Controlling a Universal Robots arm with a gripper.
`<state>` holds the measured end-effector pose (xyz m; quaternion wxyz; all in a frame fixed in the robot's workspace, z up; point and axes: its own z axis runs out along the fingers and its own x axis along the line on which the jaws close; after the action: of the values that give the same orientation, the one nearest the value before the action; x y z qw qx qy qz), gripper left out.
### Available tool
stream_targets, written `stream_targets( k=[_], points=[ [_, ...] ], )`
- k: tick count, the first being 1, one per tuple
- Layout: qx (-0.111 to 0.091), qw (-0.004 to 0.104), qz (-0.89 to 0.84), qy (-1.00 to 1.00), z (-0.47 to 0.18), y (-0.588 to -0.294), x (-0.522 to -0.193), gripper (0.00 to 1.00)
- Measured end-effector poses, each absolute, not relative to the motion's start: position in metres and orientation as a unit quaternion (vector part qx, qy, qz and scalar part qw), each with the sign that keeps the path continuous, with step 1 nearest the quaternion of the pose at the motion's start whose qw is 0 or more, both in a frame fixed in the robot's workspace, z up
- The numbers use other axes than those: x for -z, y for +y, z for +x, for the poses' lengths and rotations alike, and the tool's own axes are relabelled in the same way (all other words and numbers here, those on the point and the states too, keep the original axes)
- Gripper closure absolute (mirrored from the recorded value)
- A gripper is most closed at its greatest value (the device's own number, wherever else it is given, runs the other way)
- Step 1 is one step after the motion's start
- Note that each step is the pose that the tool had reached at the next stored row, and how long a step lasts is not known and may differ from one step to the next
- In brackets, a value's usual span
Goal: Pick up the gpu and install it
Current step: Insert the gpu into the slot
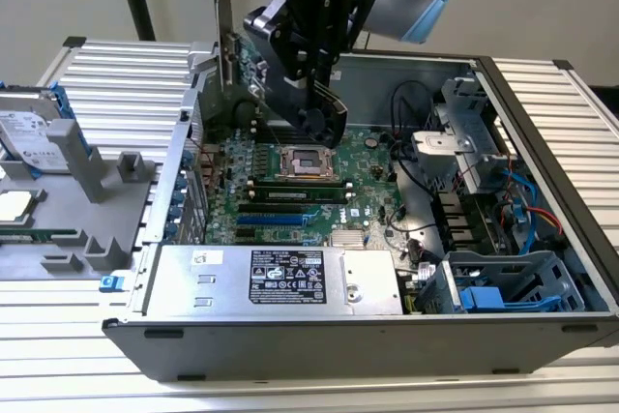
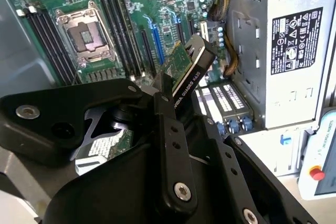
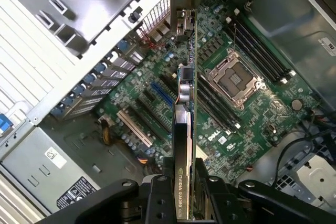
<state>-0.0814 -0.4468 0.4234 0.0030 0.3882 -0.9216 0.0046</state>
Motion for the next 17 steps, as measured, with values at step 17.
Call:
stream_targets(
  k=[17],
  points=[
    [-0.005,0.003,0.444,-0.896,-0.0815,-0.4468,-0.4235,1.00]
  ],
)
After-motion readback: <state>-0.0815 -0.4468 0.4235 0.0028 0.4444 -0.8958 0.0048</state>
